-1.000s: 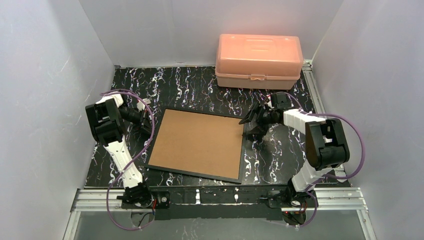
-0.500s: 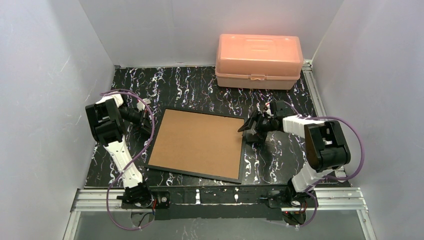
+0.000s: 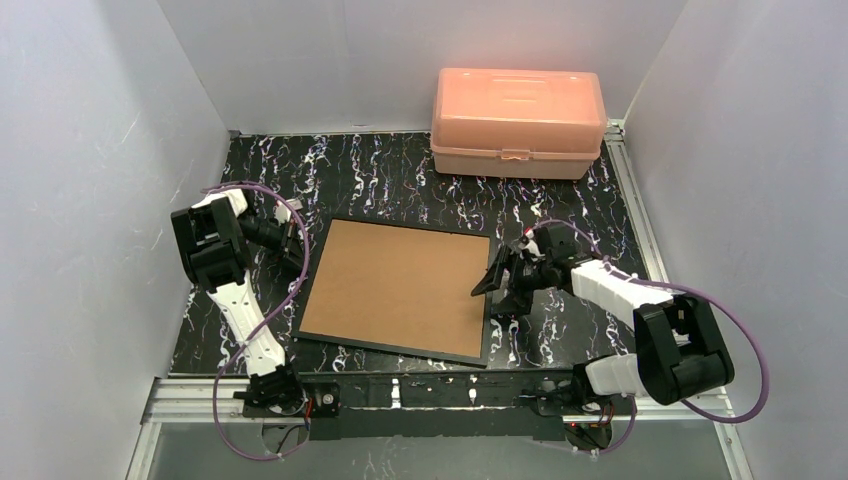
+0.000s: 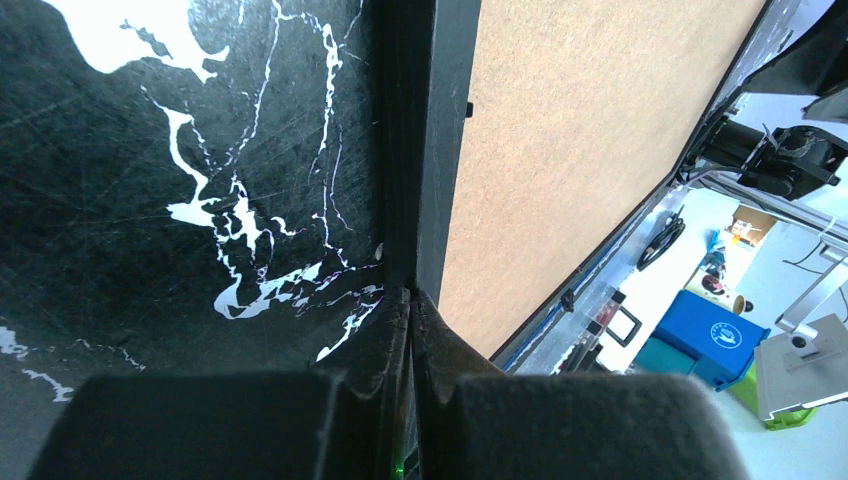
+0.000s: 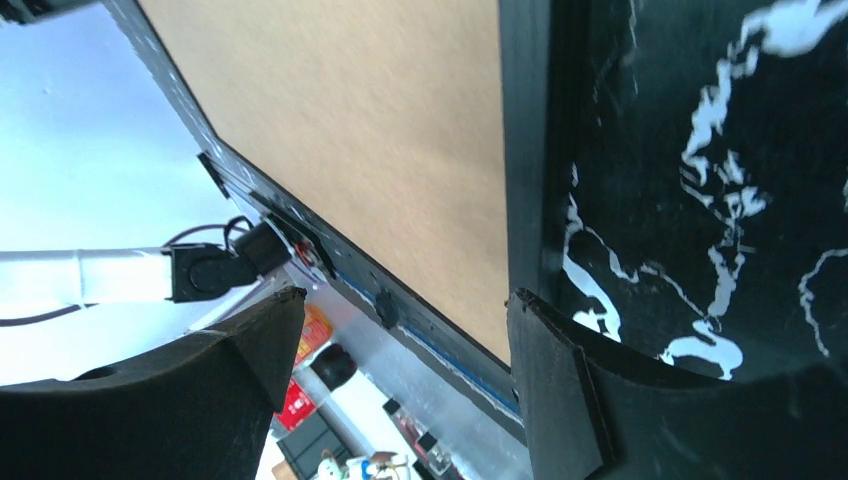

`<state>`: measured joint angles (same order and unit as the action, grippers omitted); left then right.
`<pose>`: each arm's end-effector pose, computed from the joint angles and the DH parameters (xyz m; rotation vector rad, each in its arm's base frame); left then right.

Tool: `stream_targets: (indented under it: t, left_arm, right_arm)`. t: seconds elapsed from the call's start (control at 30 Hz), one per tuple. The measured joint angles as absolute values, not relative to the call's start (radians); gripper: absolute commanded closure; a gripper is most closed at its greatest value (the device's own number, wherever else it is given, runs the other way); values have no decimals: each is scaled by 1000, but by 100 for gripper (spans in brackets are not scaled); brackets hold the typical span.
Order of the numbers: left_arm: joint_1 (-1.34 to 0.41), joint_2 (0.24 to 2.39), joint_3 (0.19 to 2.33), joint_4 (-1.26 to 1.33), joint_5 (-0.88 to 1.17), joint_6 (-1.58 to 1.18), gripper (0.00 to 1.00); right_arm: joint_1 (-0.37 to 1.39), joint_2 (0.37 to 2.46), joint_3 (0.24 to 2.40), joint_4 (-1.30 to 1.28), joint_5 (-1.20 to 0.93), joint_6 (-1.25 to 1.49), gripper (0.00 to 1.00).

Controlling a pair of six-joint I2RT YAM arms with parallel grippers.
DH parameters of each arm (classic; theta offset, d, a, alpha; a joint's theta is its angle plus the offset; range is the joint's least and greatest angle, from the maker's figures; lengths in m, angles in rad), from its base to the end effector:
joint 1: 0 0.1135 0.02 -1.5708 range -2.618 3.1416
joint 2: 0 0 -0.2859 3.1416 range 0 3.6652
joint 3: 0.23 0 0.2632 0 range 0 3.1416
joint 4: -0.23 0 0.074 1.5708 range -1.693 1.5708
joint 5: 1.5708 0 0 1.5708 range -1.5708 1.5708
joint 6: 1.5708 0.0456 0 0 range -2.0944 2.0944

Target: Put the photo into the frame

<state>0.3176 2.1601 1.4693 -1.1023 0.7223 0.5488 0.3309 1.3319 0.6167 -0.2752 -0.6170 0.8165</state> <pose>0.3807 0.0934 0.1286 0.2076 2.8206 -1.1012 0.2242 0.1049 0.1755 0.4064 2.7274 1.1797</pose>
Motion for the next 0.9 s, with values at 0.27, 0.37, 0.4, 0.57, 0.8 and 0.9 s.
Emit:
stream_targets:
  t: [0.27,0.37,0.4,0.57,0.8,0.9]
  left_arm:
    - [318,2159,1465,-1103,725,546,100]
    - [318,2157,1463,-1101,724,546,100]
    - [317,2156,1462,-1100,723,546,100]
    - [318,2151,1461,-1094,717,546,100]
    - [321,2145,1461,-1085,712,547,100]
    - [321,2145,1461,-1085,711,548,100]
  right_arm:
    - [379,1335,558,-270,-609,861,18]
    - [383,1341,548,-247,-611,873,18]
    - [382,1342,544,-241,-614,880,18]
    - [383,1344,529,-207,-626,913,19]
    - [387,1357,527,-193,-638,931,19]
    - [397,1357,542,-216,-627,912,19]
